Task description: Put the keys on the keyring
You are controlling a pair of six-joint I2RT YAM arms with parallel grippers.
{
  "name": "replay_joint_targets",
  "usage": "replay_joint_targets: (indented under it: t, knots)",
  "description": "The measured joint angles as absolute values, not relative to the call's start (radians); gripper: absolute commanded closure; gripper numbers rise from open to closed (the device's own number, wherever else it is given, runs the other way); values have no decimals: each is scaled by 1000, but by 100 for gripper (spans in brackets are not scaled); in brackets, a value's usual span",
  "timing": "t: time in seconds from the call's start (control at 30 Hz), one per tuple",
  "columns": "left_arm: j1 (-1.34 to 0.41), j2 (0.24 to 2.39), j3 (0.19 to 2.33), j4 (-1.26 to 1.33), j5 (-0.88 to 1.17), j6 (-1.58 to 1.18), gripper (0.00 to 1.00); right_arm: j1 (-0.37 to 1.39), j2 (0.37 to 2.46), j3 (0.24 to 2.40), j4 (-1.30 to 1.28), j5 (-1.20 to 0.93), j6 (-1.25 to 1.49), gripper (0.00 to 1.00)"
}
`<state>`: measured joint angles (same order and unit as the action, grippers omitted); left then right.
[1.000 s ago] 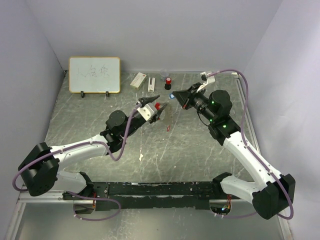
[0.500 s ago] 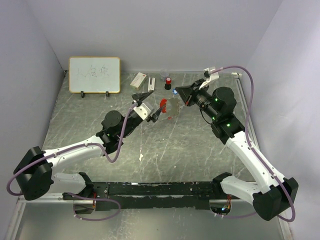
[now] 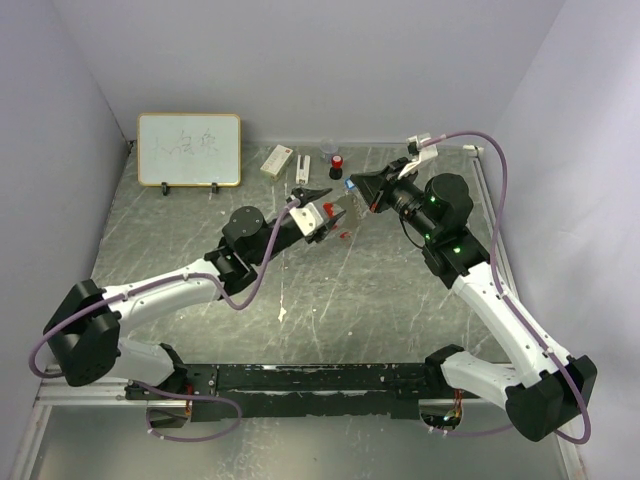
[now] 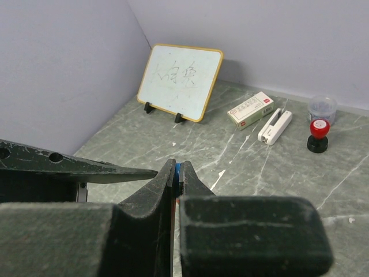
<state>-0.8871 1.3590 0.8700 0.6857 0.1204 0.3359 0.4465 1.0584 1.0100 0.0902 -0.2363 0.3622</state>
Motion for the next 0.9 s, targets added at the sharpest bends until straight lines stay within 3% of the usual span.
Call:
replay_joint_targets:
  t: [0.9]
  knots:
    - [-887, 1427, 940, 641, 136, 316, 49, 447, 1046, 1010, 93, -286, 375, 100]
